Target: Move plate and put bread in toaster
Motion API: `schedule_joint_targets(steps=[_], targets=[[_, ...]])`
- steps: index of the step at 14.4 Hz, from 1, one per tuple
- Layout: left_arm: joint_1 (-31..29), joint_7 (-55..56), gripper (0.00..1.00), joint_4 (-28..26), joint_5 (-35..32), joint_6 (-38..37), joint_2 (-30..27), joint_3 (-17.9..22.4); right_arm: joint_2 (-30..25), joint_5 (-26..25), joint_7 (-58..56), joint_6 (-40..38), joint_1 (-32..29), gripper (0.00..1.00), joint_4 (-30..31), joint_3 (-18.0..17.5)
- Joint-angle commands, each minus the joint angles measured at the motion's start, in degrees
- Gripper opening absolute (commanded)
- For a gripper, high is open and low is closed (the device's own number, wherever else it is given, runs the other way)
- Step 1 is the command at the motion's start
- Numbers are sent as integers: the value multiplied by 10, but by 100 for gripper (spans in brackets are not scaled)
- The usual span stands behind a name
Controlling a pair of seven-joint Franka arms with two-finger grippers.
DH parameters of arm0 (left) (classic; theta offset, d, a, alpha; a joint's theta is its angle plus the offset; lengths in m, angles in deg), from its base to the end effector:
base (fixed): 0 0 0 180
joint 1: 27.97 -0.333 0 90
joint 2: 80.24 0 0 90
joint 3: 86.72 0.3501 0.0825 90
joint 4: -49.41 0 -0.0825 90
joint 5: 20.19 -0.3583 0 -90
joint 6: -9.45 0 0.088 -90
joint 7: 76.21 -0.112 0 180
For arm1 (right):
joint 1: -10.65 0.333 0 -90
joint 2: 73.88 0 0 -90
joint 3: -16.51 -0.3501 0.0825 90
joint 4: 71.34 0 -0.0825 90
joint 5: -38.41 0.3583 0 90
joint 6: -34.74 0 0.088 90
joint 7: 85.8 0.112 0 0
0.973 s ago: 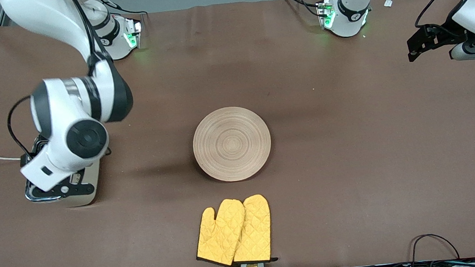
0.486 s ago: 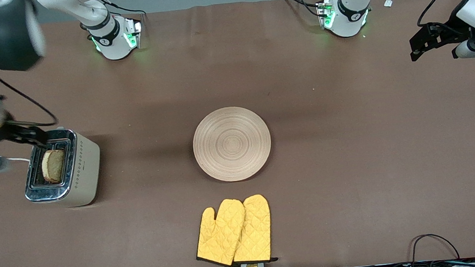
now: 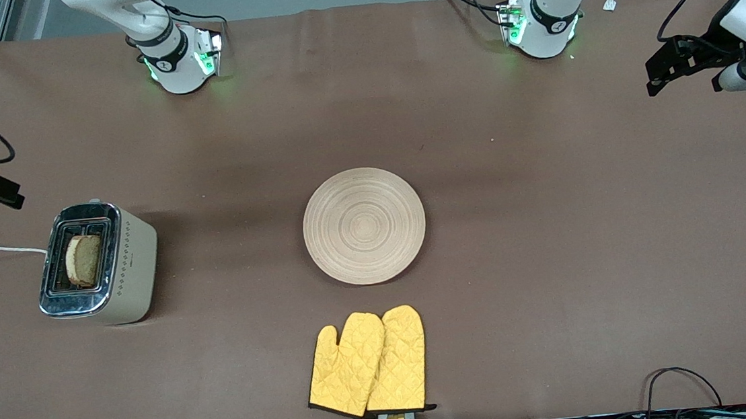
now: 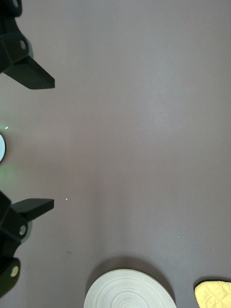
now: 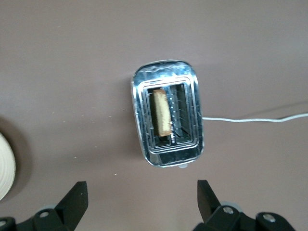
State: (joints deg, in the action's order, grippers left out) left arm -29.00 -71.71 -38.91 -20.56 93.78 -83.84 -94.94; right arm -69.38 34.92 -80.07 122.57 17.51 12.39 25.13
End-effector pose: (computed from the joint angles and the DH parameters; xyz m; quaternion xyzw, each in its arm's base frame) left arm 0.4928 -0.0645 0.6898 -0.9997 0.0230 0.0029 0.0080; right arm 0.5519 -0.0199 0.6572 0.9971 -0.0661 -0.0018 0.0364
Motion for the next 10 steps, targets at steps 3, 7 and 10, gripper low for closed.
schedule_joint_targets(steps=[3, 7, 10], targets=[[-2, -4, 100, 18, -1, 0, -1, 8, -39, 83, -57, 27, -34, 100, 73, -3], [-3, -9, 100, 18, -1, 0, 3, 8, -38, 87, -57, 26, -33, 100, 74, -4], [-3, -10, 100, 18, -1, 0, 3, 8, -38, 85, -57, 22, -33, 100, 71, -4]])
